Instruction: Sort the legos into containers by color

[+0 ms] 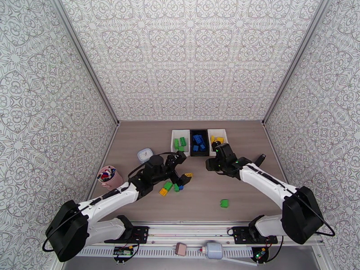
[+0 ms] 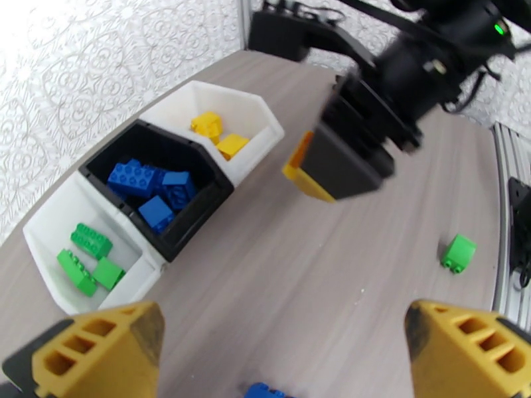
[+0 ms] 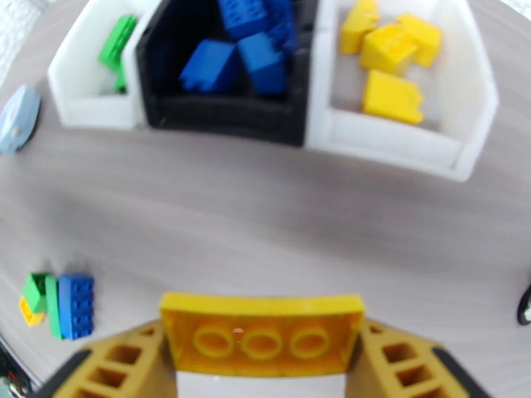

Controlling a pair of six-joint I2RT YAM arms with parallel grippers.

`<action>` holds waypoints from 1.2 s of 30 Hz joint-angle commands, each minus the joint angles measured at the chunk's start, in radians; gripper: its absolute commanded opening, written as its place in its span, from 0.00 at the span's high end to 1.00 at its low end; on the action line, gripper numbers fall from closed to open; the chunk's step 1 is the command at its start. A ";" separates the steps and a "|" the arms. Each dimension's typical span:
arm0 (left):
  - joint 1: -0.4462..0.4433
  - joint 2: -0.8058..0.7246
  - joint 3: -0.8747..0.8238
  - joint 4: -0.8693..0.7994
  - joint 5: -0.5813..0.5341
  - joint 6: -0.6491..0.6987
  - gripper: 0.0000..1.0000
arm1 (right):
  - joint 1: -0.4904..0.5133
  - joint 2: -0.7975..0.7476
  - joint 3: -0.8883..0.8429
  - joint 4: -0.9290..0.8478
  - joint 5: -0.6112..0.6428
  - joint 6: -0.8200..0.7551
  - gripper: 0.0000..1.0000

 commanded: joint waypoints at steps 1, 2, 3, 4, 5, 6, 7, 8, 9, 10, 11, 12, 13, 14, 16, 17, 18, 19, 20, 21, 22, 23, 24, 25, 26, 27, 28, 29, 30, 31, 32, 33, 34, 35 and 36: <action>-0.019 0.038 0.033 0.052 -0.015 0.071 0.00 | -0.044 0.069 0.112 0.021 -0.001 -0.028 0.54; -0.025 0.047 0.039 0.058 -0.017 0.074 0.00 | -0.057 0.091 0.142 0.015 -0.001 -0.037 0.54; -0.031 0.057 0.046 0.063 -0.020 0.076 0.00 | -0.073 0.118 0.172 0.015 -0.003 -0.047 0.53; -0.035 0.067 0.054 0.066 -0.024 0.075 0.00 | -0.088 0.146 0.201 0.013 -0.004 -0.054 0.54; -0.038 0.074 0.060 0.068 -0.025 0.075 0.00 | -0.100 0.170 0.225 0.011 -0.004 -0.063 0.53; -0.041 0.082 0.065 0.068 -0.030 0.071 0.00 | -0.112 0.201 0.257 0.006 0.001 -0.072 0.54; -0.045 0.088 0.070 0.068 -0.036 0.062 0.00 | -0.124 0.236 0.287 0.000 0.009 -0.081 0.54; -0.046 0.093 0.074 0.070 -0.042 0.052 0.00 | -0.134 0.263 0.311 0.000 0.010 -0.089 0.54; -0.047 0.097 0.075 0.074 -0.047 0.041 0.00 | -0.147 0.297 0.341 -0.002 0.005 -0.095 0.54; -0.046 0.099 0.074 0.078 -0.051 0.034 0.00 | -0.161 0.328 0.370 -0.001 0.002 -0.098 0.53; -0.048 0.101 0.073 0.082 -0.052 0.030 0.00 | -0.170 0.354 0.393 0.003 0.001 -0.102 0.54; -0.047 0.103 0.072 0.086 -0.052 0.024 0.00 | -0.180 0.386 0.424 0.002 -0.002 -0.105 0.54; -0.048 0.104 0.072 0.089 -0.052 0.018 0.00 | -0.189 0.416 0.455 0.002 -0.004 -0.110 0.54; -0.050 0.105 0.072 0.092 -0.052 0.013 0.00 | -0.193 0.442 0.481 0.000 -0.005 -0.115 0.54; -0.048 0.107 0.072 0.097 -0.093 0.007 0.00 | -0.200 0.505 0.542 -0.008 0.007 -0.127 0.54; -0.048 0.108 0.072 0.097 -0.100 0.006 0.00 | -0.203 0.525 0.560 -0.011 0.008 -0.129 0.53; -0.048 0.107 0.073 0.096 -0.110 0.006 0.00 | -0.207 0.556 0.590 -0.016 0.016 -0.130 0.53; -0.048 0.105 0.072 0.092 -0.119 0.005 0.00 | -0.207 0.576 0.612 -0.022 0.029 -0.134 0.53; -0.049 0.102 0.072 0.090 -0.126 0.002 0.00 | -0.207 0.593 0.629 -0.026 0.039 -0.136 0.52; -0.048 0.096 0.069 0.087 -0.133 0.001 0.00 | -0.209 0.603 0.642 -0.028 0.048 -0.135 0.52; -0.048 0.090 0.064 0.086 -0.140 -0.001 0.00 | -0.209 0.608 0.654 -0.027 0.048 -0.135 0.51; -0.048 0.084 0.060 0.085 -0.148 -0.002 0.00 | -0.209 0.609 0.660 -0.028 0.050 -0.135 0.48; -0.048 0.076 0.053 0.084 -0.156 -0.002 0.00 | -0.209 0.608 0.667 -0.027 0.048 -0.135 0.44; -0.048 0.069 0.048 0.082 -0.165 -0.004 0.00 | -0.209 0.605 0.668 -0.027 0.048 -0.136 0.39; -0.048 0.064 0.044 0.082 -0.175 -0.006 0.00 | -0.209 0.598 0.668 -0.027 0.047 -0.139 0.34; -0.048 0.058 0.040 0.082 -0.188 -0.008 0.00 | -0.209 0.588 0.661 -0.028 0.046 -0.139 0.29; -0.047 0.051 0.034 0.081 -0.199 -0.011 0.00 | -0.209 0.576 0.651 -0.026 0.046 -0.141 0.25; -0.045 0.048 0.031 0.080 -0.207 -0.015 0.00 | -0.209 0.562 0.638 -0.024 0.046 -0.141 0.22; -0.044 0.042 0.029 0.079 -0.212 -0.016 0.00 | -0.209 0.544 0.618 -0.017 0.044 -0.140 0.20; -0.040 0.037 0.024 0.078 -0.215 -0.017 0.00 | -0.209 0.524 0.597 -0.011 0.042 -0.139 0.18; -0.039 0.033 0.021 0.076 -0.217 -0.019 0.00 | -0.209 0.506 0.577 -0.009 0.039 -0.142 0.17; -0.035 0.028 0.020 0.074 -0.219 -0.020 0.00 | -0.209 0.485 0.555 -0.009 0.037 -0.145 0.16; -0.033 0.024 0.018 0.068 -0.216 -0.021 0.00 | -0.207 0.465 0.533 -0.008 0.037 -0.145 0.14; -0.029 0.019 0.018 0.057 -0.217 -0.022 0.00 | -0.206 0.446 0.511 -0.007 0.033 -0.145 0.14; -0.025 0.013 0.017 0.043 -0.218 -0.027 0.00 | -0.203 0.422 0.487 -0.004 0.030 -0.148 0.13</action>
